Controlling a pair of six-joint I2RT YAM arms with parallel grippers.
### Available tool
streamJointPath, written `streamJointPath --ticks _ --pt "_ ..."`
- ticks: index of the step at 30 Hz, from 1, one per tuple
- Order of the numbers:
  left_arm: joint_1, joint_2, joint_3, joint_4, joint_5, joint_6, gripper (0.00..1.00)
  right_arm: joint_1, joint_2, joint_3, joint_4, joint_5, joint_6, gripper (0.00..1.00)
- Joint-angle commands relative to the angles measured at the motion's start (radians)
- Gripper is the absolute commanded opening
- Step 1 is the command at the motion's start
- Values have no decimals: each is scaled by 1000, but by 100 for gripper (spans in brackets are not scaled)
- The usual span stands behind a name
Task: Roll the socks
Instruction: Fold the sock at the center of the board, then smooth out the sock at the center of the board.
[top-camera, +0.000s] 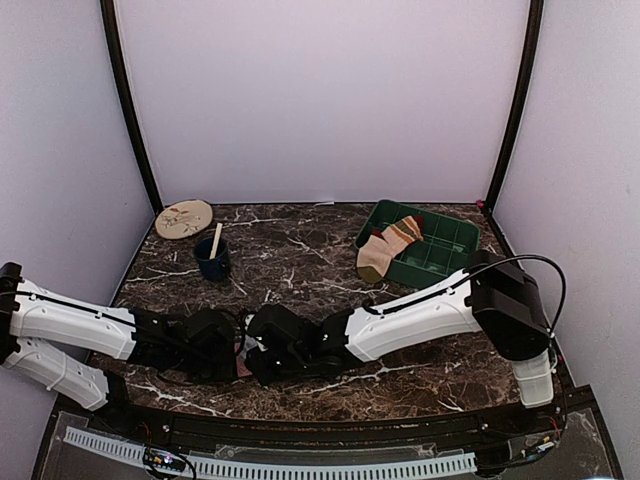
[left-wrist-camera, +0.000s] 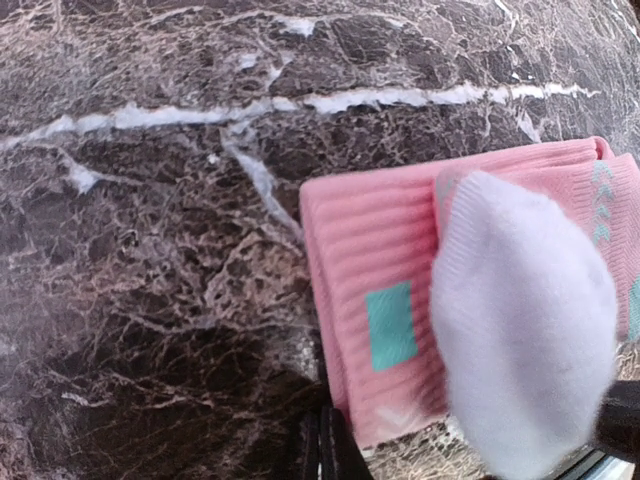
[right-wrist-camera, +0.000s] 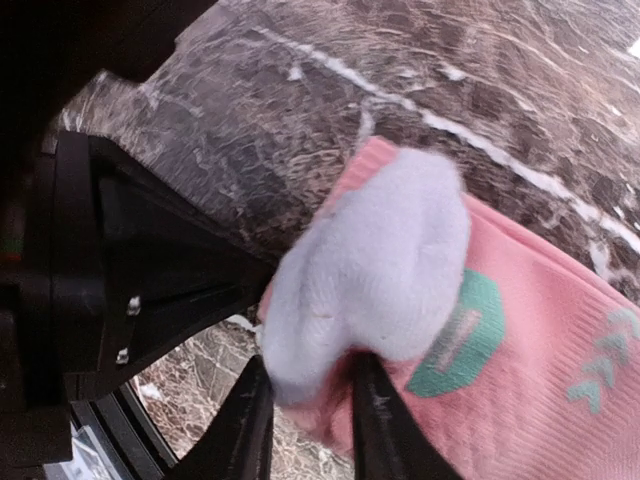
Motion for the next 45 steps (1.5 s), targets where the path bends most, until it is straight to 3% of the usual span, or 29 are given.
streamJointPath --ticks 1,6,17,29,36,45 --pt "-2 -31 -24 -17 0 -14 6 11 21 7 87 -53 1 30" --pt "-2 -38 -29 -16 -2 -21 6 9 17 -6 110 -77 -2 42" --pt "-2 -97 -5 -86 -43 -30 7 0 -73 -88 137 -45 -7 45" --pt "0 -177 162 -249 -106 26 18 -15 -219 -181 145 28 -15 49" --pt "7 -87 282 -240 -71 125 23 -71 -297 -288 131 108 33 51" --pt "11 113 354 -152 14 215 23 -124 -320 -389 142 119 56 65"
